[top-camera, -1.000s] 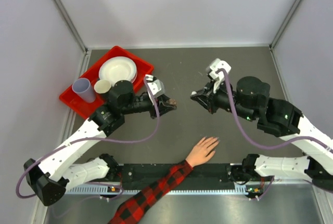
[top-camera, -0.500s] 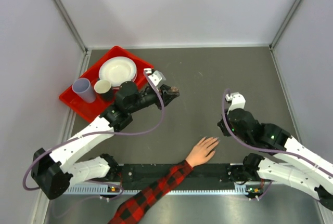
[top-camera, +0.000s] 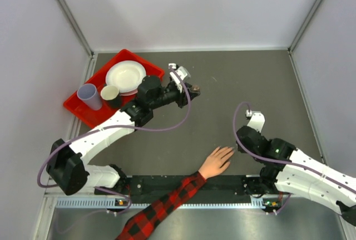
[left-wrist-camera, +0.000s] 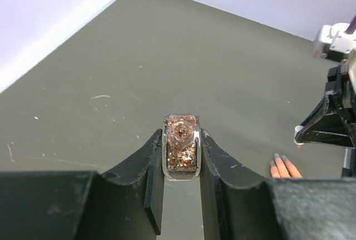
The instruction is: Paint the nails
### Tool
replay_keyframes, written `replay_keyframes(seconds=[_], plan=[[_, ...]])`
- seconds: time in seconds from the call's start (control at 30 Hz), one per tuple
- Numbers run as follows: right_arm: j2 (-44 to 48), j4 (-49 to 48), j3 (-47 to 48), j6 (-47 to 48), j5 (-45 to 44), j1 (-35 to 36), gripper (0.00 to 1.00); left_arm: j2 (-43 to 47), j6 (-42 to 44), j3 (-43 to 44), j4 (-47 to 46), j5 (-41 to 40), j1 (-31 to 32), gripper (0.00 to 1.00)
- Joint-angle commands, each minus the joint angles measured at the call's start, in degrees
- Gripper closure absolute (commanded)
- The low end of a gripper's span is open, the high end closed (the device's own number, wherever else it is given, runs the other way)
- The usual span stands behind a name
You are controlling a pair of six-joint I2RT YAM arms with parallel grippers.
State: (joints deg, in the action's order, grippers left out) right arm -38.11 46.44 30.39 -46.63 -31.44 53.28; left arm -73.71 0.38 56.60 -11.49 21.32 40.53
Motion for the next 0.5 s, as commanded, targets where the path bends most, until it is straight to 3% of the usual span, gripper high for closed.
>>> replay_keyframes(seconds=[0.0,0.47], plan=[[1.7,-2.0,0.0,-4.5,-4.3,-0.8,1.00,-1.3,2.7,3.8,-0.6,-0.1,0.1,1.00],[-2.8,-4.0,-0.6,-7.7,-3.9,-0.8,1.00,-2.3,3.2,2.4,-2.7,0.7,0.0,1.00]])
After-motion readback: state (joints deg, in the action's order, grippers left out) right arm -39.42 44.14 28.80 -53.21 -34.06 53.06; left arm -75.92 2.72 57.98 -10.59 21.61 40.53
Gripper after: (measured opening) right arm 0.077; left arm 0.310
